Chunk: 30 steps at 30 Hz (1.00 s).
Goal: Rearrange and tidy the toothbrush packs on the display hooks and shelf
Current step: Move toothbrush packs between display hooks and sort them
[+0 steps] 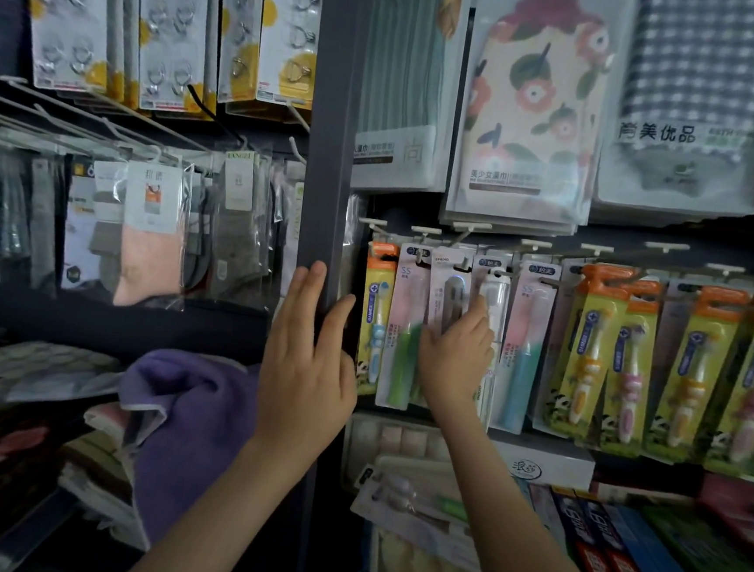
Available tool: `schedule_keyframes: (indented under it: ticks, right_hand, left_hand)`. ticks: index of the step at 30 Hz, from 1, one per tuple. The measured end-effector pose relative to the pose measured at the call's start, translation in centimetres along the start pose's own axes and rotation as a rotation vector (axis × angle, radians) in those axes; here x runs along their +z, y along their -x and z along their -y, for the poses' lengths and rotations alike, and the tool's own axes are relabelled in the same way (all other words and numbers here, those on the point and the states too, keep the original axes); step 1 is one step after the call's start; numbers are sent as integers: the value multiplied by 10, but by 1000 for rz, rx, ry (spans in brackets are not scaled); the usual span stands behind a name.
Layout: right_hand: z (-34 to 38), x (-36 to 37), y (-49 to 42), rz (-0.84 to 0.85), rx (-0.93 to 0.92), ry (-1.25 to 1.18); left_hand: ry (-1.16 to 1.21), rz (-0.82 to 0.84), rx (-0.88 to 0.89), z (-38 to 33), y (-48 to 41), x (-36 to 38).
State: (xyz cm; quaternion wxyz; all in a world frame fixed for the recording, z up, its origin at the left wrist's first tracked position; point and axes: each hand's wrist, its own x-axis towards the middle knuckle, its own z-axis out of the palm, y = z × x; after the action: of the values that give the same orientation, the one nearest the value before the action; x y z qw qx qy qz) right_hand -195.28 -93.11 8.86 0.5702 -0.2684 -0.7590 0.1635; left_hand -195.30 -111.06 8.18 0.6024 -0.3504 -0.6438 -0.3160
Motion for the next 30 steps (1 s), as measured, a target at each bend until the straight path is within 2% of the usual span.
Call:
schedule_keyframes:
  ticks: [6, 9, 13, 17, 21, 25, 30]
  right_hand:
    - [-5, -11, -4, 82, -66, -55]
    - [1, -14, -4, 136, -36, -91]
    - [12, -12, -5, 125, -25, -93]
    - [13, -12, -10, 181, 58, -135]
    - [4, -21, -12, 260, -35, -159]
    - [-4, -35, -17, 262, -132, -201]
    - [-4, -59, -16, 372, -155, -280]
  left_hand:
    - [-23, 13, -5, -1, -1, -1]
    - [-46, 16, -4, -2, -1, 0]
    - [-54, 9, 6, -1, -1, 1]
    - [-54, 13, 5, -1, 0, 1]
    - [-55, 19, -4, -2, 0, 0]
    - [-65, 34, -4, -1, 0, -1]
    - [-65, 39, -7, -3, -1, -2]
